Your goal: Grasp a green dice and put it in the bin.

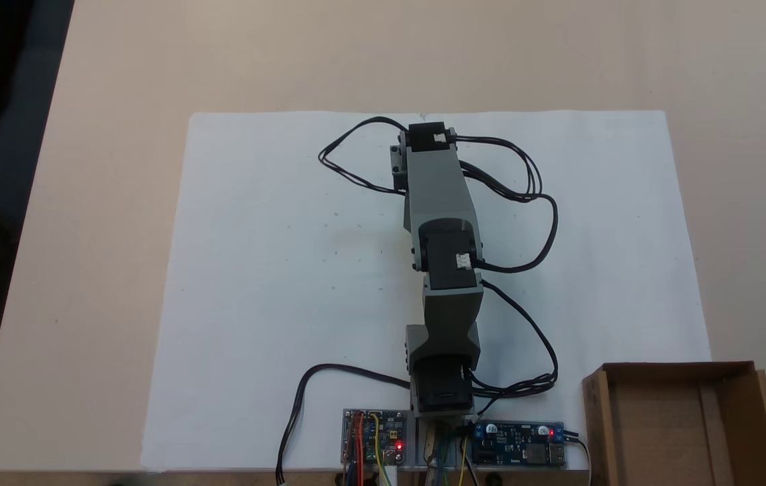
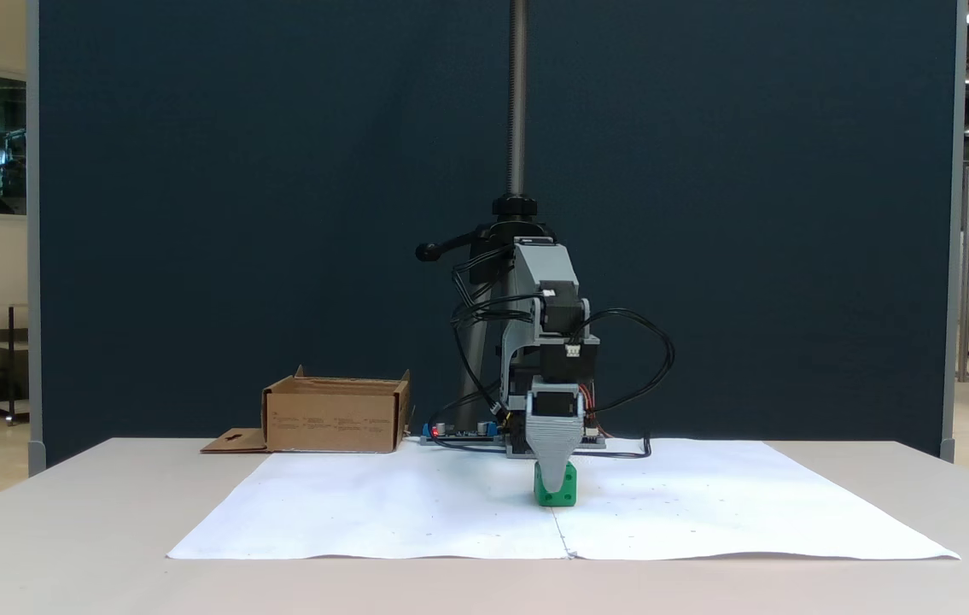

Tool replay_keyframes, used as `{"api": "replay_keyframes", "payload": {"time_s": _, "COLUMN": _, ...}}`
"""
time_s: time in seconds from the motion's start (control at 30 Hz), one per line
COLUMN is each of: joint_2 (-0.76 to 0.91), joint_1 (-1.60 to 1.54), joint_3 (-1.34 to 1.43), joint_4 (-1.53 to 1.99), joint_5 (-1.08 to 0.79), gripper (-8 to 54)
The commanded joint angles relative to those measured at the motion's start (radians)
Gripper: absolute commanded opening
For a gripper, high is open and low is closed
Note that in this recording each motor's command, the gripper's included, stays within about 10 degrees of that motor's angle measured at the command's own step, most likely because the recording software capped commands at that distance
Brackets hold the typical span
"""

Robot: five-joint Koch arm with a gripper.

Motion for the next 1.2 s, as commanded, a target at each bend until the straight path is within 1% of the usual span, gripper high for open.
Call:
{"api": "replay_keyframes", "payload": {"time_s": 0.0, "joint_2": 0.051, "joint_1": -0.021, "joint_3": 0.005, "joint_4": -0.035, "joint_5": 0.075, "gripper": 43.1}}
{"api": "replay_keyframes", "payload": {"time_s": 0.27, "joint_2": 0.046, "joint_1": -0.046, "joint_3": 0.015, "joint_4": -0.063, "joint_5": 0.074, "gripper": 41.4}}
{"api": "replay_keyframes", "payload": {"time_s": 0.53, "joint_2": 0.038, "joint_1": -0.044, "joint_3": 0.021, "joint_4": -0.075, "joint_5": 0.072, "gripper": 41.3}}
{"api": "replay_keyframes", "payload": {"time_s": 0.6, "joint_2": 0.037, "joint_1": -0.044, "joint_3": 0.023, "joint_4": -0.075, "joint_5": 0.072, "gripper": 39.9}}
{"api": "replay_keyframes", "payload": {"time_s": 0.83, "joint_2": 0.026, "joint_1": -0.041, "joint_3": 0.023, "joint_4": -0.077, "joint_5": 0.071, "gripper": 39.6}}
{"api": "replay_keyframes", "payload": {"time_s": 0.93, "joint_2": 0.026, "joint_1": -0.040, "joint_3": 0.023, "joint_4": -0.078, "joint_5": 0.067, "gripper": 36.7}}
{"api": "replay_keyframes", "payload": {"time_s": 1.17, "joint_2": 0.017, "joint_1": -0.034, "joint_3": 0.023, "joint_4": -0.104, "joint_5": 0.041, "gripper": 36.6}}
